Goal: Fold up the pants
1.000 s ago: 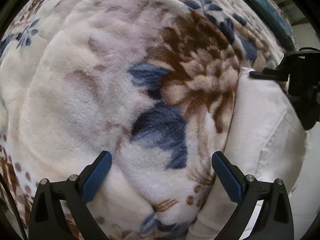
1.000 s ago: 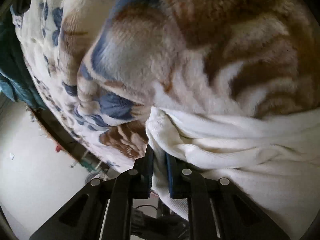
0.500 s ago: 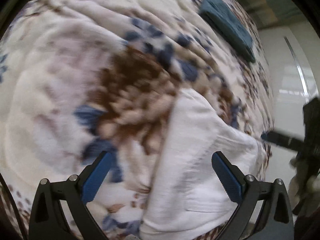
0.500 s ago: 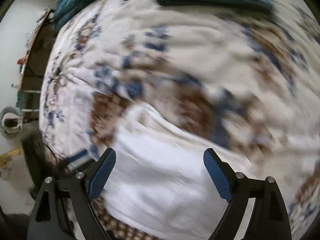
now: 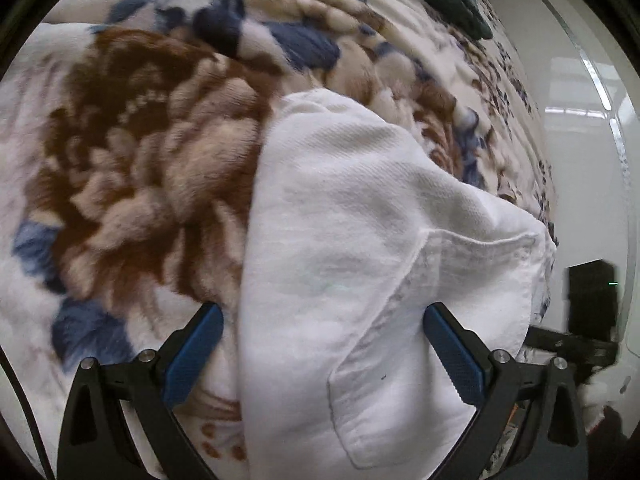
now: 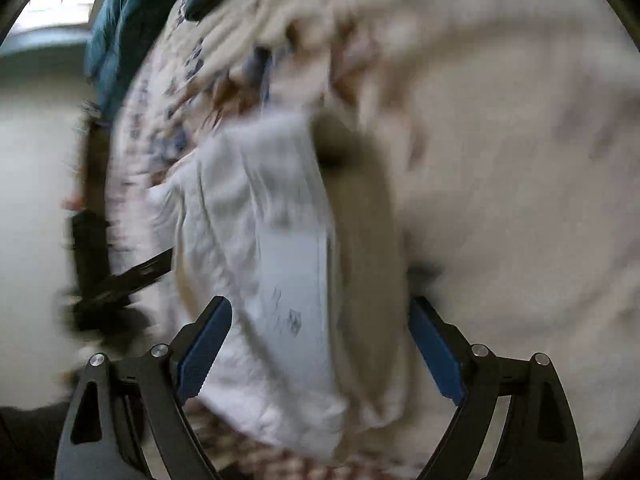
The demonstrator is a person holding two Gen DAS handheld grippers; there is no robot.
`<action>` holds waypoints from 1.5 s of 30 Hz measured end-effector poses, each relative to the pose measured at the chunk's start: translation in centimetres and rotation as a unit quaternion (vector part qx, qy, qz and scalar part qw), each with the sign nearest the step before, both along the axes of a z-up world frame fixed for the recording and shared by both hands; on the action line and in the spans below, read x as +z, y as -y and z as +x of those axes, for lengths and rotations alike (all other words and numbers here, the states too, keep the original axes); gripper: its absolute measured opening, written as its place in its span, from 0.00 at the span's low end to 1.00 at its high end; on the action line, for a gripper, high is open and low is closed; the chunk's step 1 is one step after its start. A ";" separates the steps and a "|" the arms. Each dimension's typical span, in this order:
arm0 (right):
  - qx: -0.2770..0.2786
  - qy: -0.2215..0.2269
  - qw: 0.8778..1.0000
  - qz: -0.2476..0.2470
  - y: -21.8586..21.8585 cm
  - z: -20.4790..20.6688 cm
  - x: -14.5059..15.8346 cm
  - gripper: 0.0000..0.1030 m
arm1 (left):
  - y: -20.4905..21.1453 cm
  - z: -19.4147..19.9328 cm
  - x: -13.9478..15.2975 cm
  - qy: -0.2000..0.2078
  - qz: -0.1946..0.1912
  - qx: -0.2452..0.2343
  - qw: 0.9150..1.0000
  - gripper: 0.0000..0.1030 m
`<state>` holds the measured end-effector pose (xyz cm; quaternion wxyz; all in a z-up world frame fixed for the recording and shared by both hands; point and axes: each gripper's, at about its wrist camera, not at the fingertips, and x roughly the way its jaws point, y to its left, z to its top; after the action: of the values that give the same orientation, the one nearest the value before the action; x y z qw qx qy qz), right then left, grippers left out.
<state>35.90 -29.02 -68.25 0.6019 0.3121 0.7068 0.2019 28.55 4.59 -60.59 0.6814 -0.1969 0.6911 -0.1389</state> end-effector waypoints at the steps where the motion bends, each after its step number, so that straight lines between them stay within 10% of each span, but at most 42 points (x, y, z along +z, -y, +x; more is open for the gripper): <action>1: -0.002 -0.007 1.000 0.021 0.0 -0.2 -1.4 0.89 | -0.1 0.2 -0.3 -0.002 -0.006 -0.003 1.000 1.00; 10: 0.013 0.012 0.987 0.160 -1.6 0.4 -1.9 0.97 | -1.4 0.0 -0.9 0.007 -0.049 -0.002 0.999 1.00; 17: 0.028 -0.011 0.993 0.117 -3.2 0.5 -4.5 0.96 | -1.8 -0.6 -0.4 0.014 -0.094 0.004 0.995 0.99; 21: 0.015 0.012 0.994 0.103 -3.2 -0.5 -3.0 0.67 | -0.2 -1.0 1.8 0.040 -0.072 -0.024 0.996 0.97; 29: 0.004 0.040 0.995 0.088 -4.1 -2.2 -0.3 0.48 | -1.4 -1.2 4.1 0.040 -0.080 -0.014 0.996 0.86; 45: -0.043 0.096 0.990 0.093 -4.5 2.0 7.1 0.45 | 1.2 7.3 13.0 0.088 -0.088 -0.069 0.990 0.85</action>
<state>37.91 -24.47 -61.15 0.6435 0.3763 0.6096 0.2697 35.82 3.41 -47.57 0.7082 -0.1945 0.6258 -0.2627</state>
